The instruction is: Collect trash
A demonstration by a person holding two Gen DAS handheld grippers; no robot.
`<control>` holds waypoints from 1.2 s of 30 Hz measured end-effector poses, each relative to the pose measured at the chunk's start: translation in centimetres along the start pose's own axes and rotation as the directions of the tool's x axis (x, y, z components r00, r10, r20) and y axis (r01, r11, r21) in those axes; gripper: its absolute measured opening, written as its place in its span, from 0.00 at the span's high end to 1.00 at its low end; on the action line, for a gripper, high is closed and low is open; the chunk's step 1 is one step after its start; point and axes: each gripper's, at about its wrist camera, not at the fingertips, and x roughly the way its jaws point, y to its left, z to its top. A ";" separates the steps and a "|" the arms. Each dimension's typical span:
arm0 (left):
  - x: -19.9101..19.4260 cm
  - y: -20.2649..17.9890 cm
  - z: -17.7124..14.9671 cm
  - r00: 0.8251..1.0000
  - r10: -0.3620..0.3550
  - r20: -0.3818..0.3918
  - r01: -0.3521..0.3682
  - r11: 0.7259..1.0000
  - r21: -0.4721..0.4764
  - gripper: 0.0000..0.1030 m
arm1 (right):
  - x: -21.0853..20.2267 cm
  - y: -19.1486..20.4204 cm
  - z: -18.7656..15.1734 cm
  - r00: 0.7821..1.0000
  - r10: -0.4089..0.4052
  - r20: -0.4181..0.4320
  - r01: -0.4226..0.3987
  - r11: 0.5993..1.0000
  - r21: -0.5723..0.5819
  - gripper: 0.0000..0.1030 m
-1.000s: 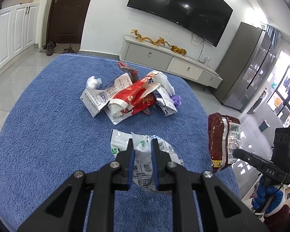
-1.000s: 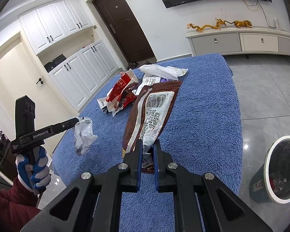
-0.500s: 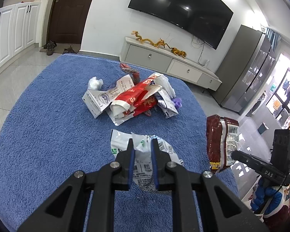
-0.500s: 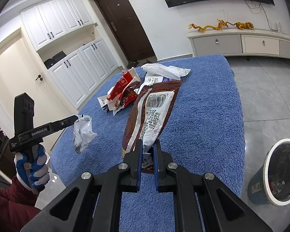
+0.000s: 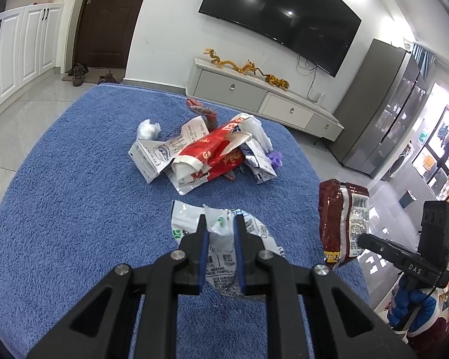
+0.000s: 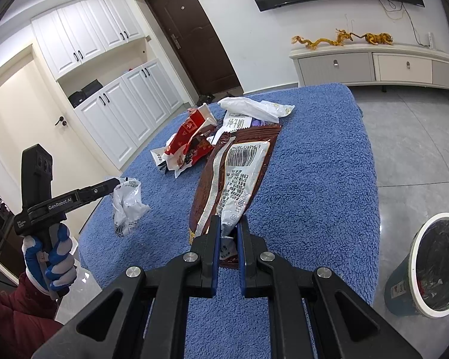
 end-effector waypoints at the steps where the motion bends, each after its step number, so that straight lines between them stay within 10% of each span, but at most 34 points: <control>1: 0.0 0.0 0.1 1.000 -0.002 0.002 0.002 1.000 -0.002 0.86 | 0.0 0.0 0.0 1.000 -0.001 -0.001 0.001 1.000 -0.002 0.90; 36: -0.5 0.5 -0.4 1.000 -0.011 0.015 0.011 1.000 -0.013 0.86 | -0.1 0.3 -0.4 1.000 -0.004 0.011 0.004 1.000 -0.016 0.90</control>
